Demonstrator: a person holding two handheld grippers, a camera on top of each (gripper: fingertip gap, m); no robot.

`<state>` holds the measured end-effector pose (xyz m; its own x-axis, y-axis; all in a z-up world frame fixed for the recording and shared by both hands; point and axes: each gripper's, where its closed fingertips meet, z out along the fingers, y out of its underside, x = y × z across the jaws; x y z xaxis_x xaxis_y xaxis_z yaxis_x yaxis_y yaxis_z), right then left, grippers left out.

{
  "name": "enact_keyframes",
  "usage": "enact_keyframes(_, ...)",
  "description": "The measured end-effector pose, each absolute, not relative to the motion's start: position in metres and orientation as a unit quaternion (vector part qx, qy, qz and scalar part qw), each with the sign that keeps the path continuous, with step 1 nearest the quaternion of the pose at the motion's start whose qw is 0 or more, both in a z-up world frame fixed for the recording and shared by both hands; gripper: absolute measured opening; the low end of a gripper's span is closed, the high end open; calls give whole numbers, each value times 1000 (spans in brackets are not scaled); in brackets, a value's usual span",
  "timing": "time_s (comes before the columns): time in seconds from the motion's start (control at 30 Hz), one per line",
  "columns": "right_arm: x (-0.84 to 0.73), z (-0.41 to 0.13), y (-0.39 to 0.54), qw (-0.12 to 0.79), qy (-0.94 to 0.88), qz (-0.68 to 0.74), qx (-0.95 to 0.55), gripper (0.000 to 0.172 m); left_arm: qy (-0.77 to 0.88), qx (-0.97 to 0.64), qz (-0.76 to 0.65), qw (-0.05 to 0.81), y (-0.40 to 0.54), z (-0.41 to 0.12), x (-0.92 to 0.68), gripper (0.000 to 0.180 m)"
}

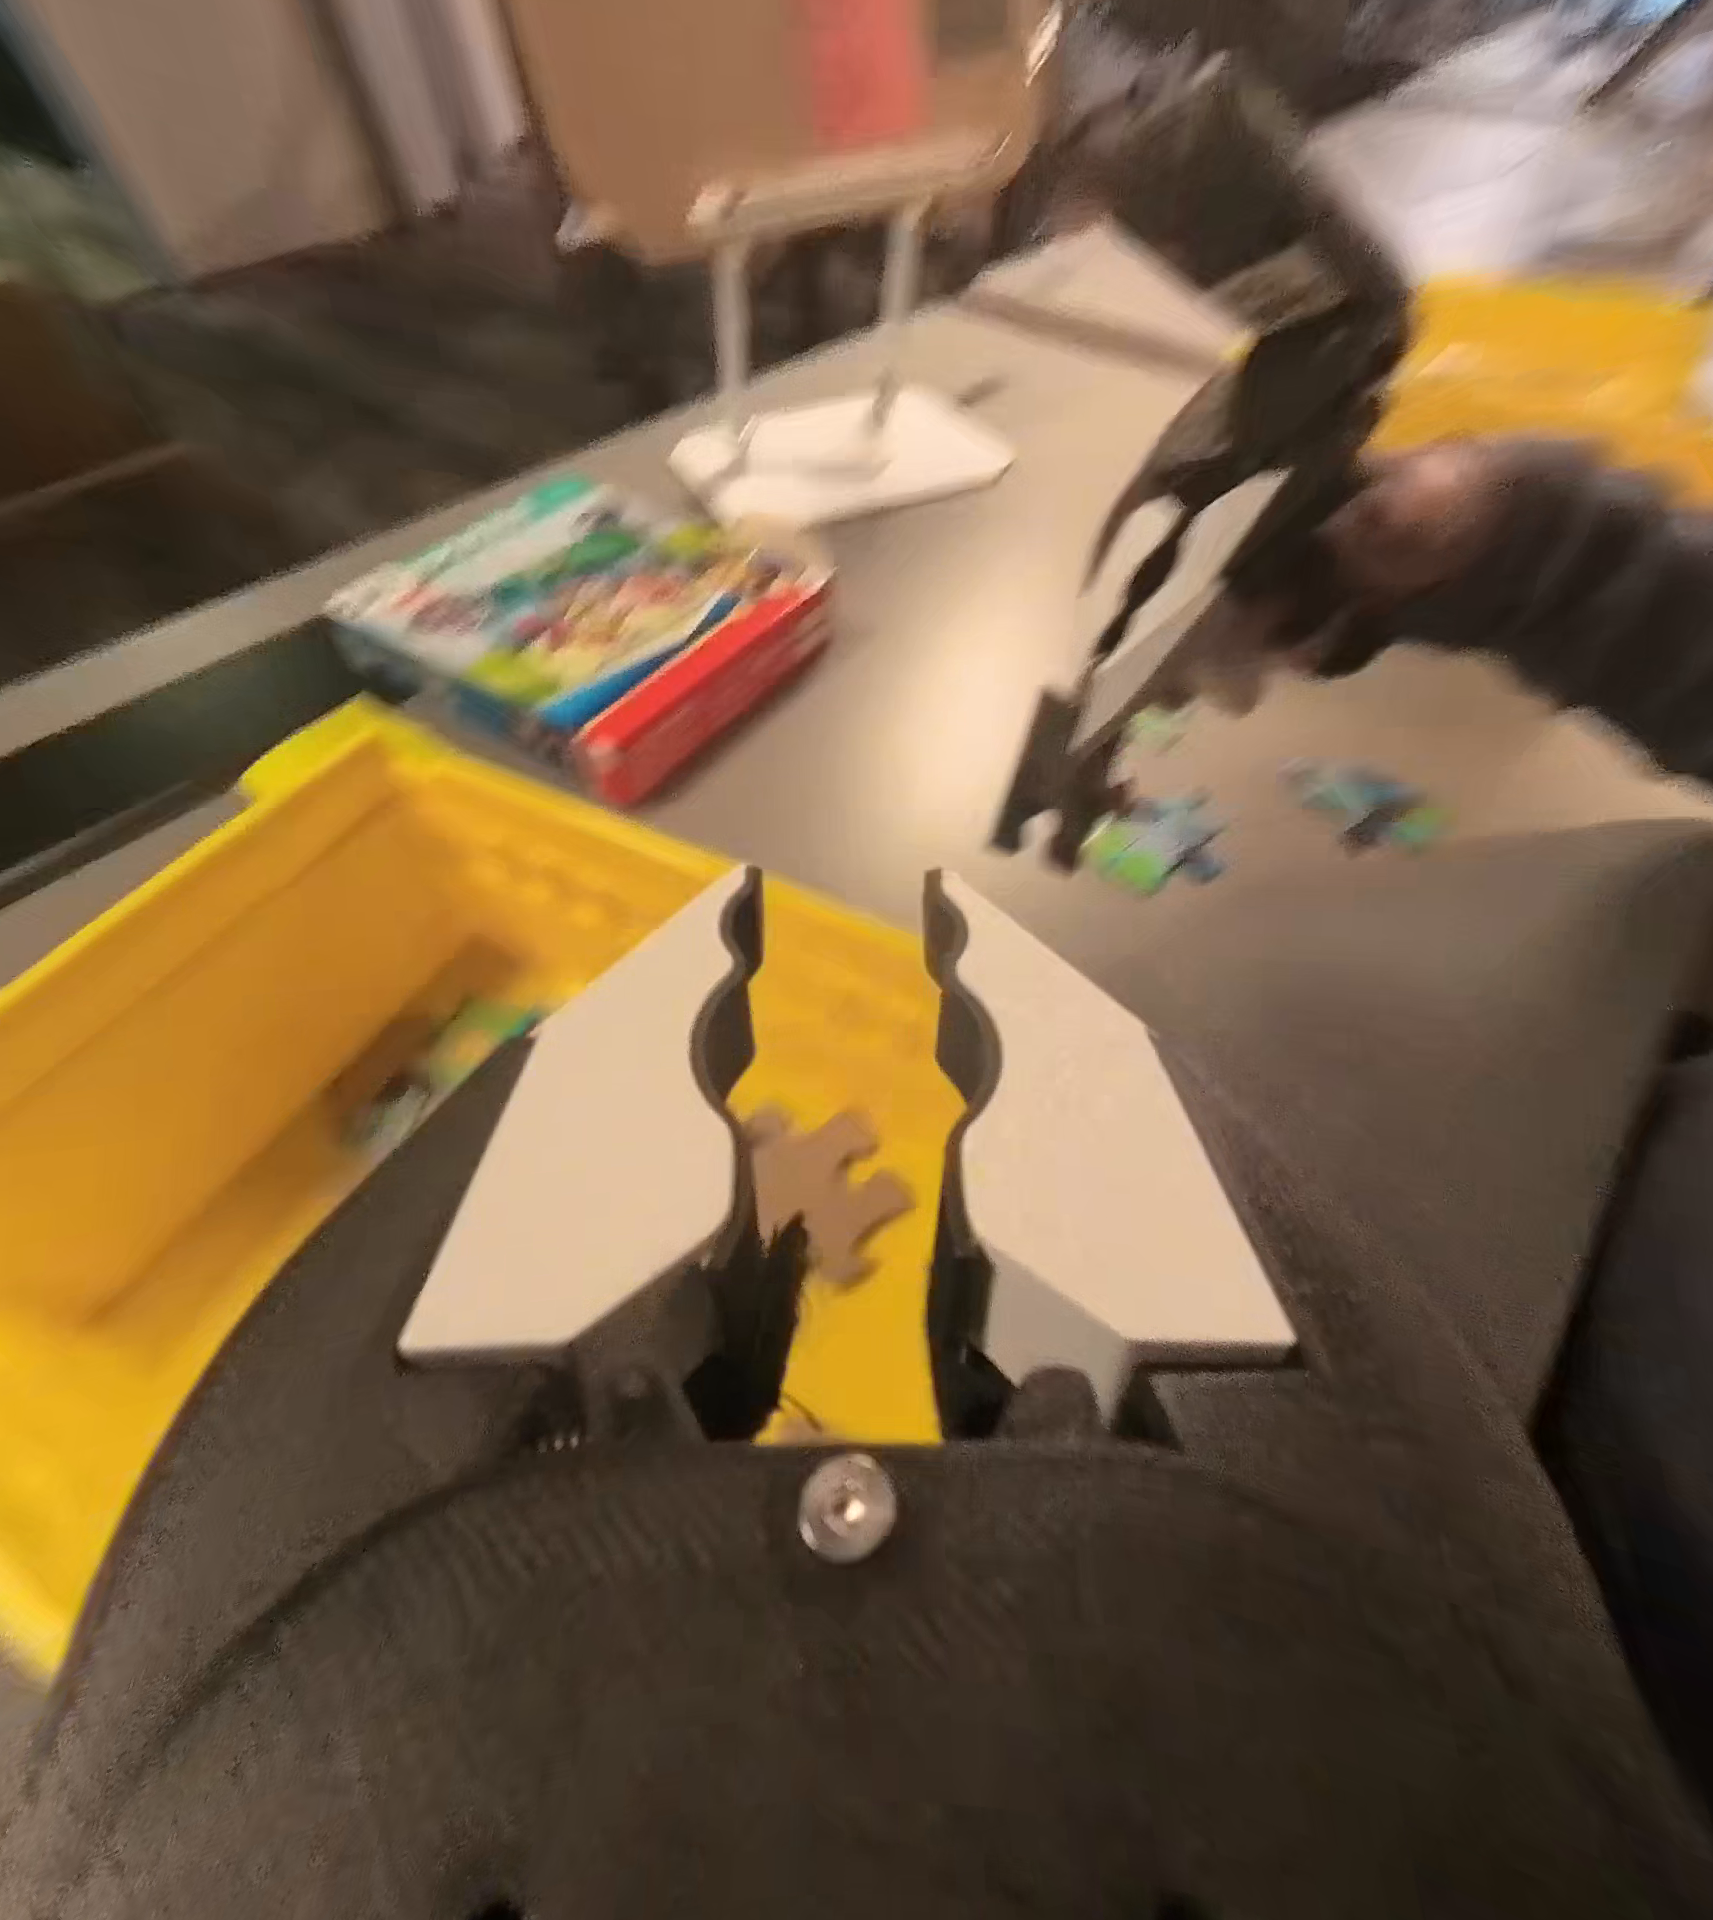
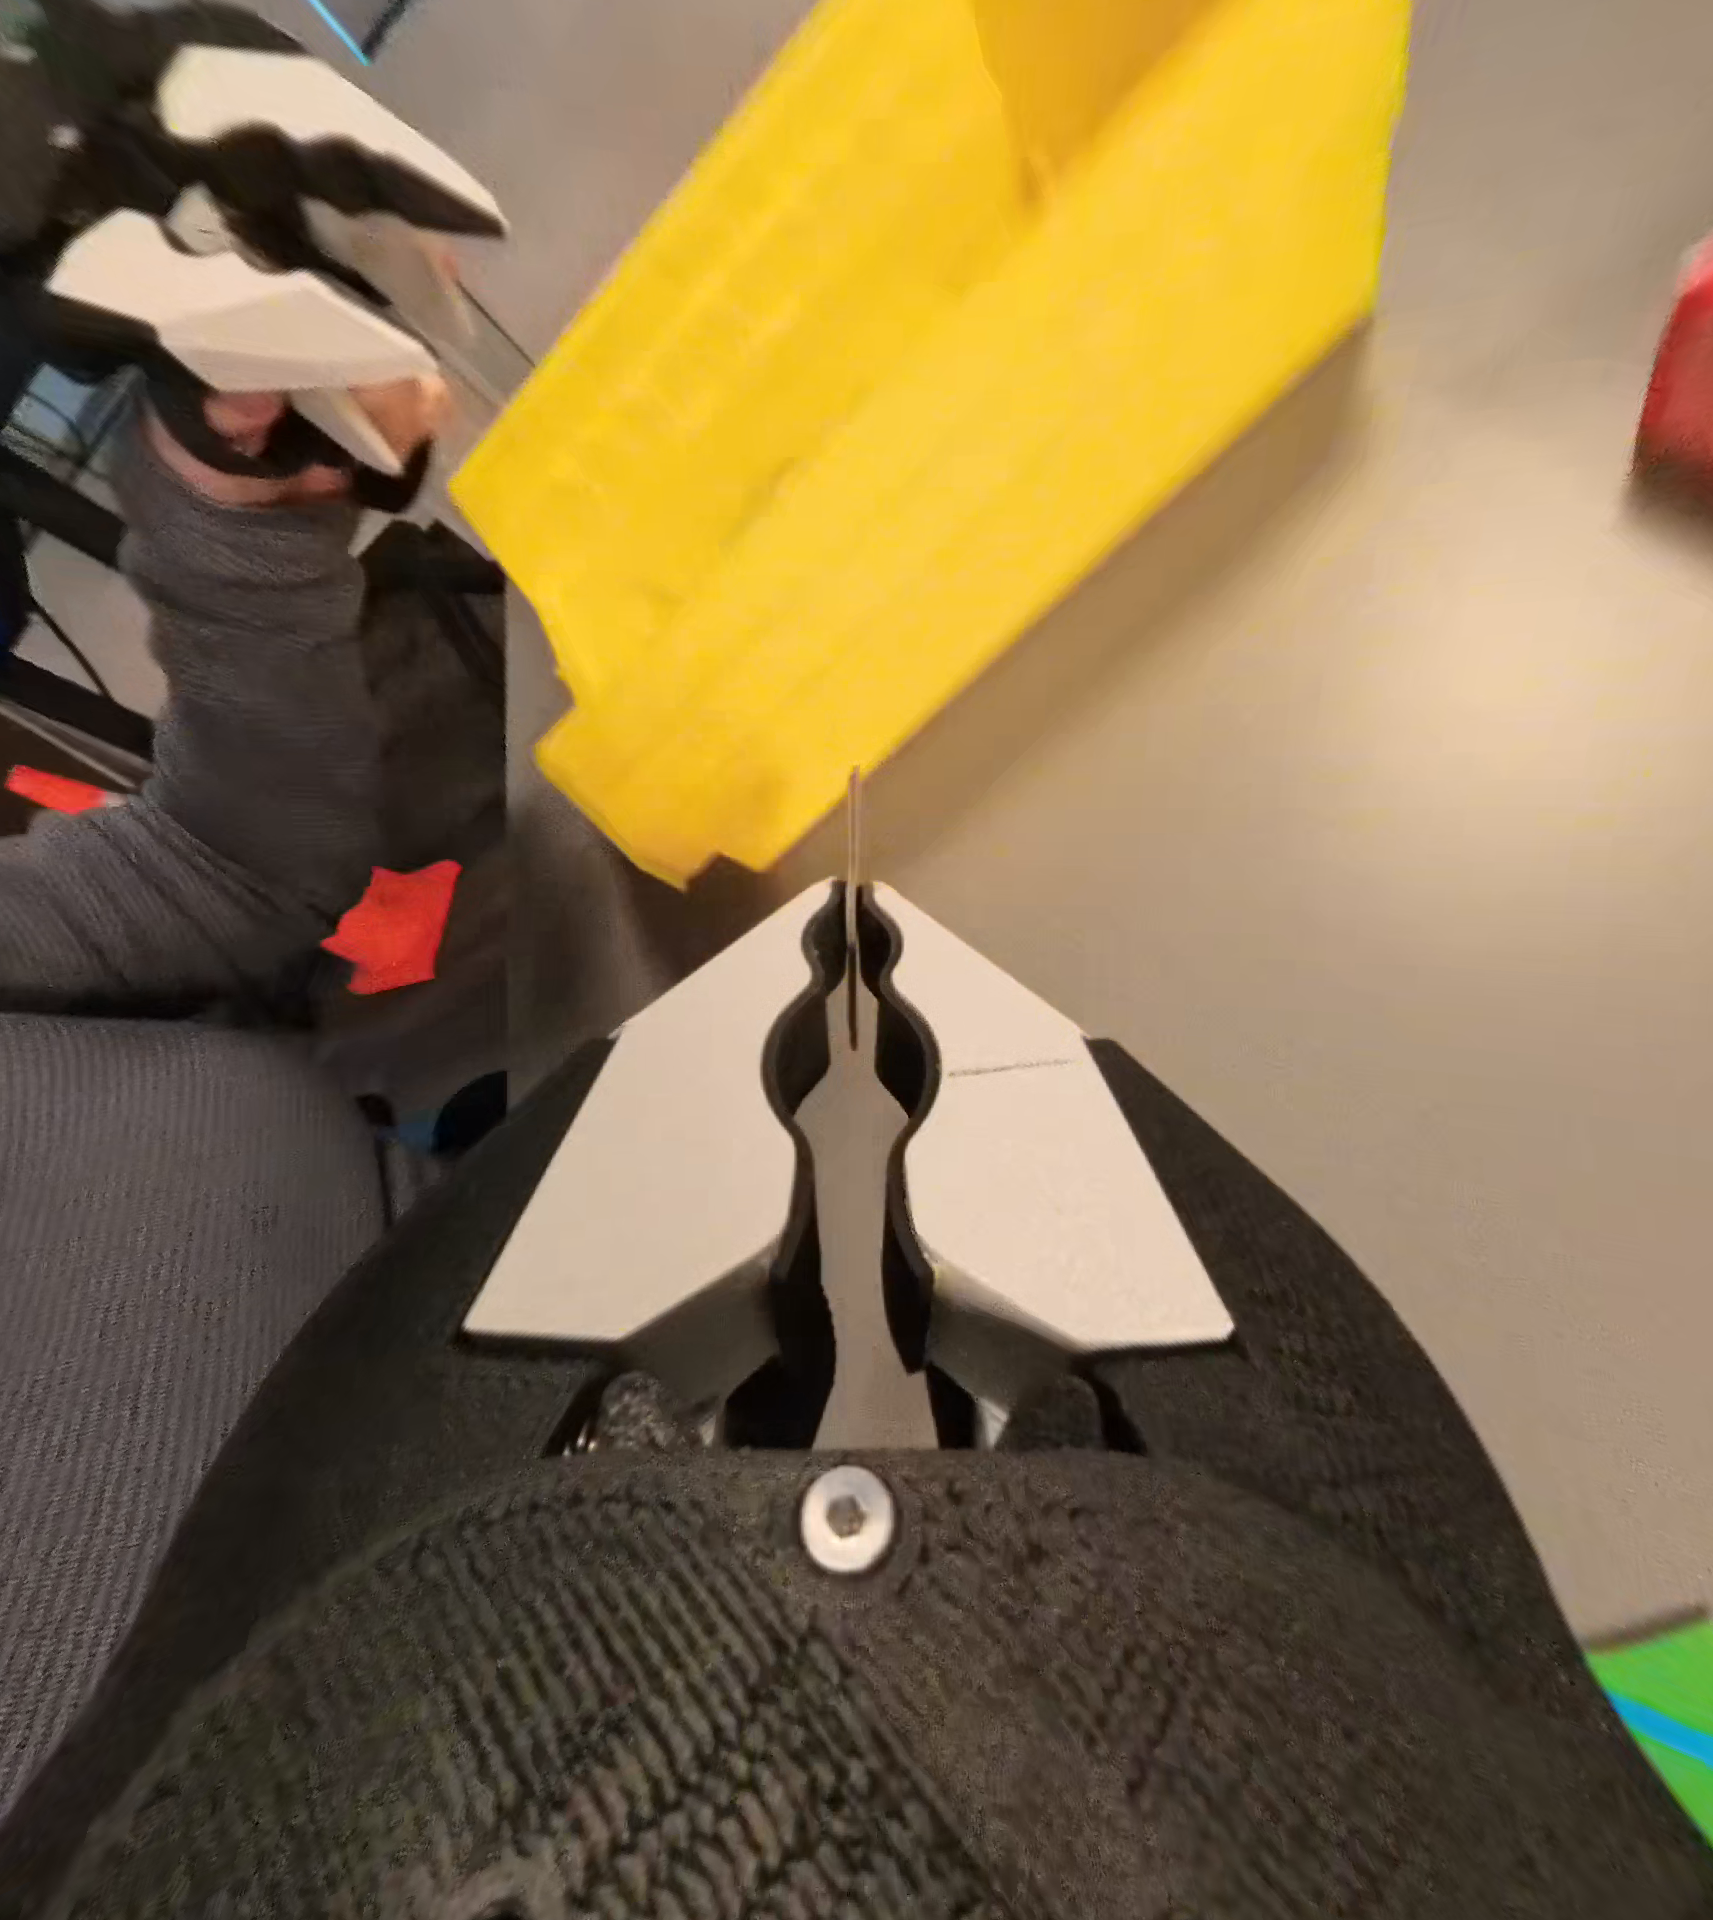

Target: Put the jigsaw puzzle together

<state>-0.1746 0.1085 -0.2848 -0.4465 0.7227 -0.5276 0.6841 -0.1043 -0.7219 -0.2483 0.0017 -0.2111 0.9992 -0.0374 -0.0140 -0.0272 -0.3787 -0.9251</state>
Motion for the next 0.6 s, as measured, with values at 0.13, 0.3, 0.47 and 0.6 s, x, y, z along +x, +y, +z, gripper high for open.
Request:
enact_keyframes(0.13, -179, -336, 128, -24, -644, 479, -595, 1, -8, -920, 95, 380, -8, -285, -289, 36)
enact_keyframes(0.3, -191, -358, 175, 118, -640, 375, -660, 75, 36, -956, 165, 240, -6, -348, -312, 40)
enact_keyframes(0.47, -182, -325, 164, 171, -665, 399, -607, 79, 27, -970, 94, 220, 3, -369, -308, 64)
enact_keyframes(0.6, -174, -306, 158, 179, -657, 432, -591, 77, 11, -977, 58, 205, 2, -372, -308, 68)
